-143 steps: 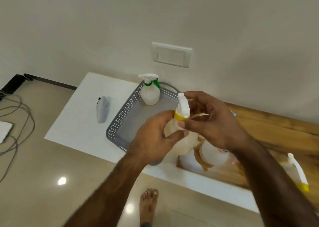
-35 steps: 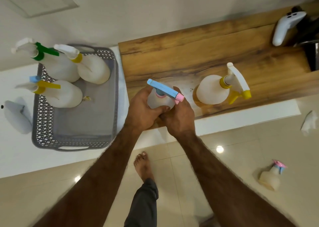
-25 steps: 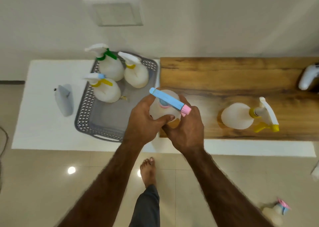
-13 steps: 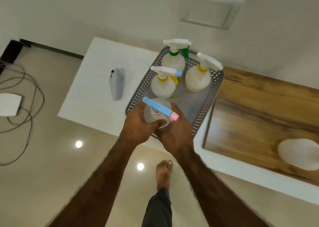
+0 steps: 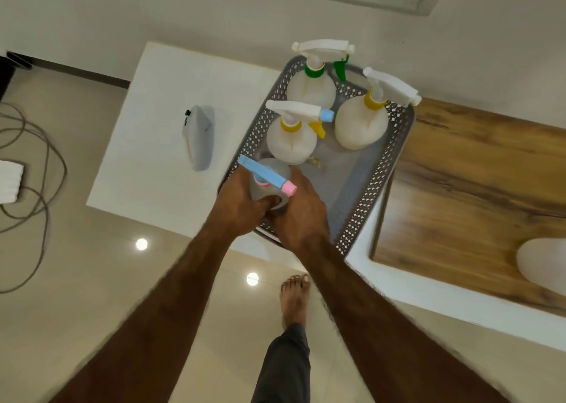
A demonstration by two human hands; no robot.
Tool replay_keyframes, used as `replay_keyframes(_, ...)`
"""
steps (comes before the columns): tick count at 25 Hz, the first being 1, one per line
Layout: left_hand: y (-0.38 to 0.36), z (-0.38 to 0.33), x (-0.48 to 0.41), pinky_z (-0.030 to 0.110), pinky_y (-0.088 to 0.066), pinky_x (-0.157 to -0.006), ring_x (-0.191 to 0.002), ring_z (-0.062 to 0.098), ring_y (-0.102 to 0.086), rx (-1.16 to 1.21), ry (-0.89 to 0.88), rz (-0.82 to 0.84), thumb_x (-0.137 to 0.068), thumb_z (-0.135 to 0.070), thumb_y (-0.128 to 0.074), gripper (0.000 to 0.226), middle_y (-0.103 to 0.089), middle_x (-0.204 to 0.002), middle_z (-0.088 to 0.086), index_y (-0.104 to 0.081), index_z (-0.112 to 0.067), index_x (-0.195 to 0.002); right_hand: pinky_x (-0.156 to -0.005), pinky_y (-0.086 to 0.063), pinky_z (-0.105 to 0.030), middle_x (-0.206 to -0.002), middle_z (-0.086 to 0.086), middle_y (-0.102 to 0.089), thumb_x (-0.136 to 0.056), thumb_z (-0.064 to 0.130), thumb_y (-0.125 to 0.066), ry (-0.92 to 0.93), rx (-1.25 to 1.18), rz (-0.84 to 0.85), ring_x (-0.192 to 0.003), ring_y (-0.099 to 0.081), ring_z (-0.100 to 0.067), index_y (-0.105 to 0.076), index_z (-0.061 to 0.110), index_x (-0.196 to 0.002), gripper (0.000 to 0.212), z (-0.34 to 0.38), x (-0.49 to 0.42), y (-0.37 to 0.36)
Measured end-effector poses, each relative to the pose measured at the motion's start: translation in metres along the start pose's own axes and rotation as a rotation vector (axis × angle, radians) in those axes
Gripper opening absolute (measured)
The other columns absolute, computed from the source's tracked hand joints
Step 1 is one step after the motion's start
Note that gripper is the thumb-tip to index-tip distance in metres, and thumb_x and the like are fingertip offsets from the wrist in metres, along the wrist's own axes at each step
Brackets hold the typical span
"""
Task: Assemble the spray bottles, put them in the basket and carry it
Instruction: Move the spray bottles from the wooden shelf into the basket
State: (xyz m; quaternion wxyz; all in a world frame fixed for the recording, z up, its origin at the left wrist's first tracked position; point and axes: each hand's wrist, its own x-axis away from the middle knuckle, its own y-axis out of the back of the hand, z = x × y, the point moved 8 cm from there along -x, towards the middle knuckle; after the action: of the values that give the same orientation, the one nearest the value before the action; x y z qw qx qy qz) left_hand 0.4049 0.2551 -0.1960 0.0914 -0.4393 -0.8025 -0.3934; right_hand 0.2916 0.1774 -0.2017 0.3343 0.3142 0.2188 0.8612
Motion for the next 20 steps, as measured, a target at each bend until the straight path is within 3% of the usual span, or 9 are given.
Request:
replay_keyframes(4, 0.011, -0.012, 0.039, 0.040, -0.055, -0.099, -0.117, 0.027, -0.066, -0.037, -0.052, -0.236, -0.083, -0.017, -0.081, 0.050, -0.068, -0.123, 0.005, -0.061, -0.014, -0.129, -0.093, -0.053, -0.036, -0.134, 0.000, -0.059, -0.080, 0.031, -0.080, 0.028, -0.032, -0.030, -0.118, -0.063, -0.024, -0.048, 0.023, -0.137, 0.066, -0.004, 0.020, 0.026)
replay_keyframes(6, 0.004, -0.021, 0.077, 0.037, -0.055, -0.093, -0.115, 0.029, -0.065, -0.089, -0.017, -0.404, -0.083, -0.019, -0.081, 0.051, -0.065, -0.124, 0.008, -0.062, -0.013, -0.129, -0.095, -0.054, -0.035, -0.136, 0.000, -0.058, -0.084, 0.033, -0.076, 0.059, -0.043, -0.143, -0.118, -0.061, -0.021, -0.048, 0.022, -0.138, 0.062, -0.011, 0.038, 0.058)
replay_keyframes(8, -0.023, -0.036, 0.110, 0.028, -0.053, -0.081, -0.105, 0.028, -0.067, -0.050, 0.015, -0.440, -0.084, -0.021, -0.083, 0.046, -0.062, -0.116, 0.003, -0.062, -0.013, -0.123, -0.096, -0.056, -0.033, -0.136, 0.002, -0.059, -0.089, 0.035, -0.069, 0.054, -0.022, -0.290, -0.115, -0.062, -0.017, -0.051, 0.021, -0.139, 0.056, -0.029, 0.063, 0.094)
replay_keyframes(11, -0.090, -0.073, 0.136, 0.011, -0.047, -0.068, -0.095, 0.015, -0.065, -0.013, -0.105, -0.257, -0.085, -0.021, -0.083, 0.040, -0.061, -0.112, -0.005, -0.062, -0.016, -0.119, -0.099, -0.055, -0.034, -0.131, 0.005, -0.065, -0.093, 0.043, -0.061, -0.051, -0.017, -0.482, -0.117, -0.062, -0.013, -0.058, 0.022, -0.135, 0.047, -0.080, 0.111, 0.142)
replay_keyframes(13, -0.148, -0.109, 0.145, 0.010, -0.049, -0.071, -0.100, 0.010, -0.064, -0.012, -0.198, -0.049, -0.087, -0.024, -0.082, 0.042, -0.061, -0.120, -0.005, -0.062, -0.020, -0.125, -0.096, -0.056, -0.036, -0.127, 0.005, -0.068, -0.093, 0.042, -0.063, -0.161, -0.020, -0.599, -0.115, -0.064, -0.014, -0.062, 0.022, -0.131, 0.042, -0.132, 0.148, 0.177)
replay_keyframes(16, -0.229, -0.164, 0.154, 0.020, -0.056, -0.085, -0.113, 0.016, -0.065, -0.063, -0.338, 0.200, -0.088, -0.030, -0.081, 0.051, -0.062, -0.135, -0.003, -0.061, -0.020, -0.134, -0.093, -0.056, -0.042, -0.122, 0.003, -0.069, -0.091, 0.035, -0.069, -0.339, -0.062, -0.696, -0.111, -0.066, -0.020, -0.065, 0.019, -0.127, 0.040, -0.211, 0.194, 0.221)
replay_keyframes(20, -0.302, -0.207, 0.143, 0.048, -0.056, -0.106, -0.133, 0.022, -0.057, -0.066, -0.334, 0.342, -0.084, -0.026, -0.085, 0.072, -0.052, -0.153, -0.001, -0.052, -0.023, -0.148, -0.096, -0.053, -0.048, -0.128, -0.001, -0.065, -0.086, 0.040, -0.075, -0.489, -0.153, -0.785, -0.115, -0.064, -0.023, -0.058, 0.015, -0.134, 0.057, -0.280, 0.224, 0.265)
